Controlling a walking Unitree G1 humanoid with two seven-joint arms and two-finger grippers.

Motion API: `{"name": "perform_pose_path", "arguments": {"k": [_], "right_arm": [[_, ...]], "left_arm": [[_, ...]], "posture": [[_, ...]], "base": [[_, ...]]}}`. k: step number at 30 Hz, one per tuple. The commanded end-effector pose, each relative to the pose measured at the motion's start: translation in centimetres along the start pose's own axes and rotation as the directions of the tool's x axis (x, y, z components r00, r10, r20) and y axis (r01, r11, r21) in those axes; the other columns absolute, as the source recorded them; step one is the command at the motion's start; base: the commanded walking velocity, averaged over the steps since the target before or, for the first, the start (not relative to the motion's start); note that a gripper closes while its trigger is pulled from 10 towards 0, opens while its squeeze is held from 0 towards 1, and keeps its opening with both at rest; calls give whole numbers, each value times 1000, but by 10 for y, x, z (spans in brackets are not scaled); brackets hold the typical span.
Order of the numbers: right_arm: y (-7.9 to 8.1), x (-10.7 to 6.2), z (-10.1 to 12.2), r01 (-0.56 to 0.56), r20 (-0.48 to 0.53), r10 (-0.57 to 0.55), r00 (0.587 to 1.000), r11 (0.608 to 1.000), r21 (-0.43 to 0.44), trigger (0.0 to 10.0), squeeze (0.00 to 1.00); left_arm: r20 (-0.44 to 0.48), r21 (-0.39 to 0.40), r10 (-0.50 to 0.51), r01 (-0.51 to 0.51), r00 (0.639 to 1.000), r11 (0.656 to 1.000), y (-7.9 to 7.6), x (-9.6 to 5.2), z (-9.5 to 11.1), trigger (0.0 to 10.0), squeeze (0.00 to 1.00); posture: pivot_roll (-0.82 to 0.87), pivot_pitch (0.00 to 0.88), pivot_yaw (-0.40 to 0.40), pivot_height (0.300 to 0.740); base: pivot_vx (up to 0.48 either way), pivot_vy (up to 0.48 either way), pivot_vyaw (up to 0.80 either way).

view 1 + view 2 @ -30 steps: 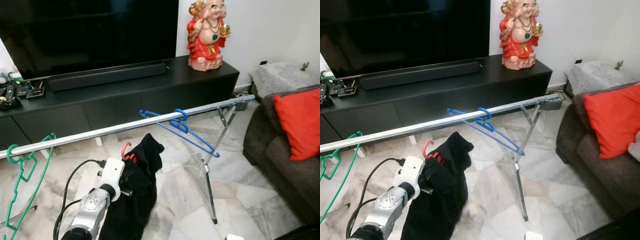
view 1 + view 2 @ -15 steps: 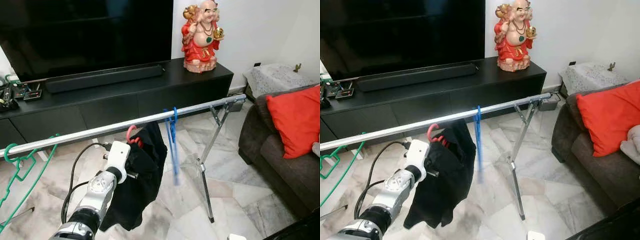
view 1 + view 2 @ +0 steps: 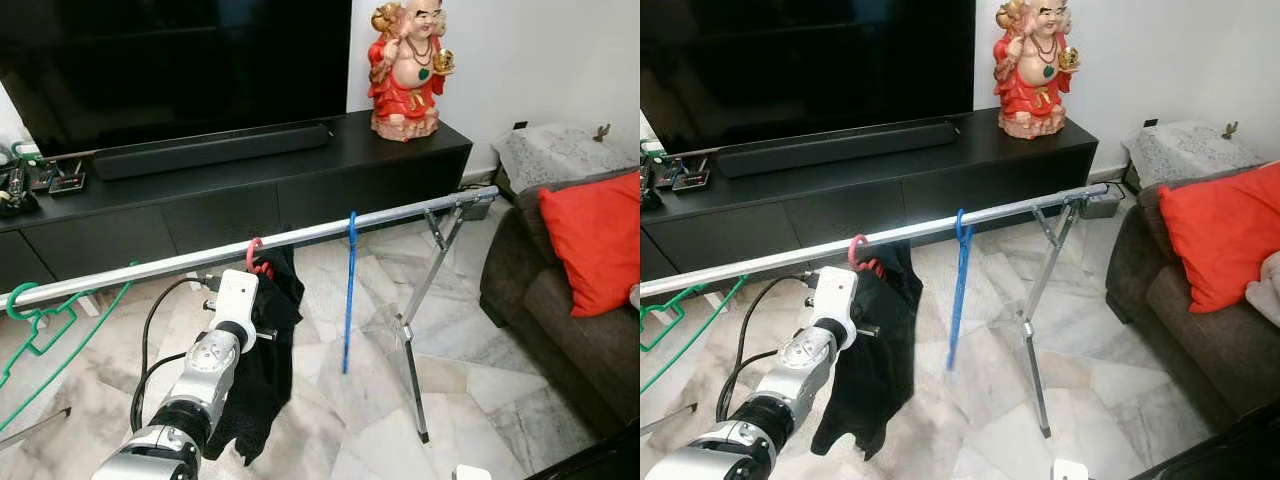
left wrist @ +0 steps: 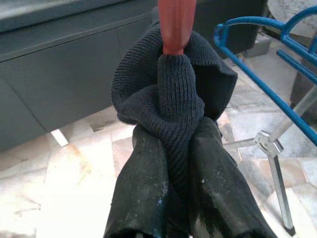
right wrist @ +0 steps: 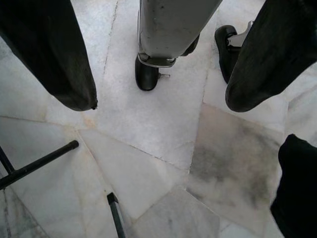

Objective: Hang hanger

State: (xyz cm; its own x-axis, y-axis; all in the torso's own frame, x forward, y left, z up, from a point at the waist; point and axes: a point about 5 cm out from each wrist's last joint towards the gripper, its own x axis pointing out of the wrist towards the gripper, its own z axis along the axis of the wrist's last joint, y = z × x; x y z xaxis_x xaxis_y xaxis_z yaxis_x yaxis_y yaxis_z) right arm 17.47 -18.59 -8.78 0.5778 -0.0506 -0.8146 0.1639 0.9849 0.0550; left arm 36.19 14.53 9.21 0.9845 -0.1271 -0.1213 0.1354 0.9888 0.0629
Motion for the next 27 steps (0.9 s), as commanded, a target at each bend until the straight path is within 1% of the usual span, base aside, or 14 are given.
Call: {"name": "perform_pose_path", "arguments": {"k": [1,3,7,10,11,13,16,18,20,24,27], "right_arm": [[3,-1,-7,0,-24,0,1000,1000,7,10000,0],[4,-1,-9,0,-27,1,1000,1000,6,10000,0],[3,-1,-9,1,-27,0,1000,1000,5,10000,0],[3,-1,-9,0,-27,0,1000,1000,3,10000,0],[4,-1,-9,-2,-27,2,1000,1000,2,10000,0],[4,-1,-8,-3,-27,3,1000,1000,2,10000,0],[5,-1,-8,-6,-27,6,1000,1000,1,10000,0],[5,-1,-8,-9,-27,9,1000,1000,0,10000,0],[5,-1,-8,-10,-27,10,1000,1000,-1,10000,0],[4,-1,-8,-9,-27,9,1000,1000,-1,10000,0],[3,-1,-8,-8,-27,8,1000,1000,0,10000,0]], "left_arm": [[35,-29,32,-31,999,999,4,5,12,10000,0],[45,-34,56,-55,997,998,6,7,17,10000,0],[38,-47,96,-94,995,994,9,8,19,10000,0],[11,-40,134,-133,991,990,14,8,17,10000,0],[-9,-44,161,-161,987,986,17,7,13,10000,0],[-18,-47,172,-173,985,984,19,6,12,10000,0],[-31,-30,167,-168,985,985,18,5,7,10000,0],[-56,1,162,-162,985,987,17,4,2,10000,0],[-83,48,137,-133,987,990,13,2,-4,10000,0],[-82,75,109,-103,991,992,10,1,-6,10000,0],[-77,72,90,-84,993,994,8,1,-6,10000,0]], "posture": [[33,32,20,740],[33,32,20,740],[31,34,16,740],[32,33,15,740],[32,33,15,740],[32,33,15,740],[32,33,15,740],[32,33,15,740],[39,37,12,740],[38,38,14,740],[38,38,14,740]], "base": [[0,0,0],[0,0,0],[0,0,0],[0,0,0],[0,0,0],[0,0,0],[0,0,0],[0,0,0],[0,0,0],[0,0,0],[0,0,0]]}}
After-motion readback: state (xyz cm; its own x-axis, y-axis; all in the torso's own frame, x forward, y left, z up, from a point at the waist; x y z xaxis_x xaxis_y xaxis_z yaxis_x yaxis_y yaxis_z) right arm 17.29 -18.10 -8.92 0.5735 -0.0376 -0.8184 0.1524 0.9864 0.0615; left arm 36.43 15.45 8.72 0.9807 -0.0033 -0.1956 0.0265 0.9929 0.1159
